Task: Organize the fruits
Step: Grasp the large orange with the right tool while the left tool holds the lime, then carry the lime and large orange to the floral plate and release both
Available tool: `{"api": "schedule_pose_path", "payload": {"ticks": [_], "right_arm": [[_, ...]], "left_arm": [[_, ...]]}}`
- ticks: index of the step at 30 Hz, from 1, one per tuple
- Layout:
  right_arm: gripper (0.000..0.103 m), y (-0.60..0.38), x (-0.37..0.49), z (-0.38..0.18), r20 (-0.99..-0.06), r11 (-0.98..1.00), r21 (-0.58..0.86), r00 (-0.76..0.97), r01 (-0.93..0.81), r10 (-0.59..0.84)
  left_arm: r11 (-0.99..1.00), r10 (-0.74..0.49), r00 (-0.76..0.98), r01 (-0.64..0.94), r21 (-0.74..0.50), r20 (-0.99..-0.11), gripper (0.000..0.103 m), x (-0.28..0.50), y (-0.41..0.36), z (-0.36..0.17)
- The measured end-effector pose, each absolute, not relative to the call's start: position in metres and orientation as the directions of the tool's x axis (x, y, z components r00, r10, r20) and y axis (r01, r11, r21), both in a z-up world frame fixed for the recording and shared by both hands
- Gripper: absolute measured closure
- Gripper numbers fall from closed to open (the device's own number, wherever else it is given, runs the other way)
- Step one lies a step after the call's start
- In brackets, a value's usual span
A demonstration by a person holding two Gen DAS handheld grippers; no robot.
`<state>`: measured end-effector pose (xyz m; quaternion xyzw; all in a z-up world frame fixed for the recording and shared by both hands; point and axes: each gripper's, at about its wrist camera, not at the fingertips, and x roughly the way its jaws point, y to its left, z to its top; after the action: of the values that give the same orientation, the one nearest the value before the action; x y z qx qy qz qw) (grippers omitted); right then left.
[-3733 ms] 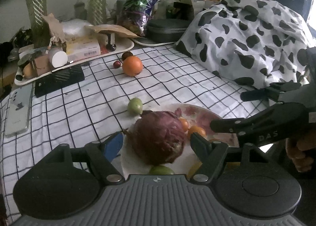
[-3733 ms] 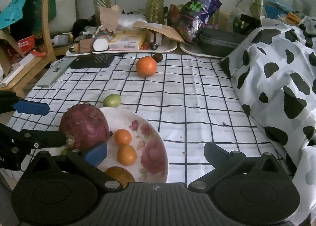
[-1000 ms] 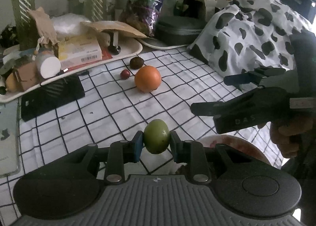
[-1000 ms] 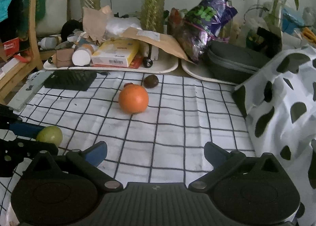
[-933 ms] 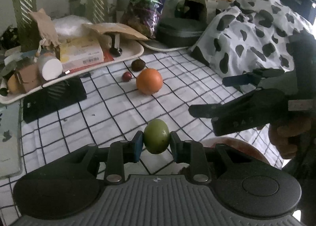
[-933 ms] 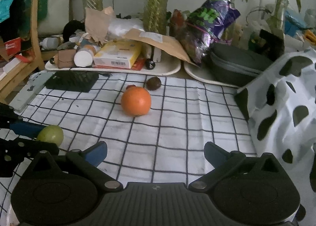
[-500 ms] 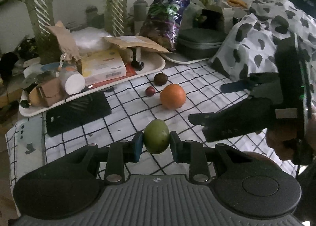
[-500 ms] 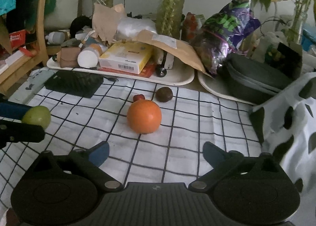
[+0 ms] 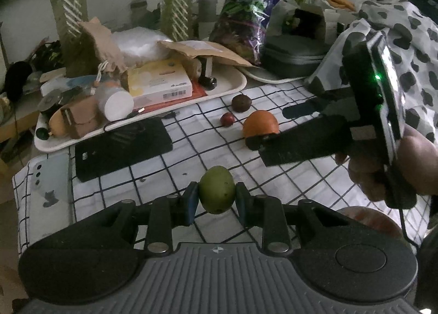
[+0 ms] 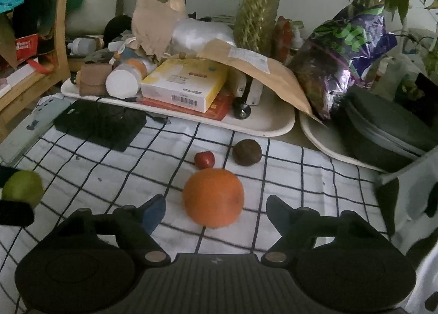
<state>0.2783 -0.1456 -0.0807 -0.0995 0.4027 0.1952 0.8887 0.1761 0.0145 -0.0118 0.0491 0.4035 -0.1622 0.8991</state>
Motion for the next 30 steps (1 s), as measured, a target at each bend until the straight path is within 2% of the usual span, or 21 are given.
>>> {"api": "schedule_pose_path", "payload": {"ticks": [4, 6, 20, 30], "right_arm": [[0.031, -0.142, 0.286, -0.087, -0.763, 0.901, -0.018, 0.588, -0.433, 0.268], [0.049, -0.140, 0.289, -0.090, -0.769, 0.896, -0.017, 0.579, -0.444, 0.272], [0.049, -0.153, 0.271, -0.071, -0.746, 0.898, 0.007, 0.596, -0.440, 0.297], [0.049, -0.174, 0.239, -0.044, -0.714, 0.899, 0.040, 0.618, -0.435, 0.331]], "left_arm": [[0.944, -0.253, 0.617, 0.328, -0.049, -0.745, 0.075, 0.177, 0.018, -0.013], [0.943, -0.266, 0.609, 0.325, -0.070, -0.747, 0.075, 0.177, 0.020, -0.013], [0.941, -0.278, 0.602, 0.326, -0.088, -0.748, 0.075, 0.173, 0.016, -0.014], [0.928, -0.311, 0.628, 0.361, -0.087, -0.713, 0.075, 0.154, 0.001, -0.001]]}}
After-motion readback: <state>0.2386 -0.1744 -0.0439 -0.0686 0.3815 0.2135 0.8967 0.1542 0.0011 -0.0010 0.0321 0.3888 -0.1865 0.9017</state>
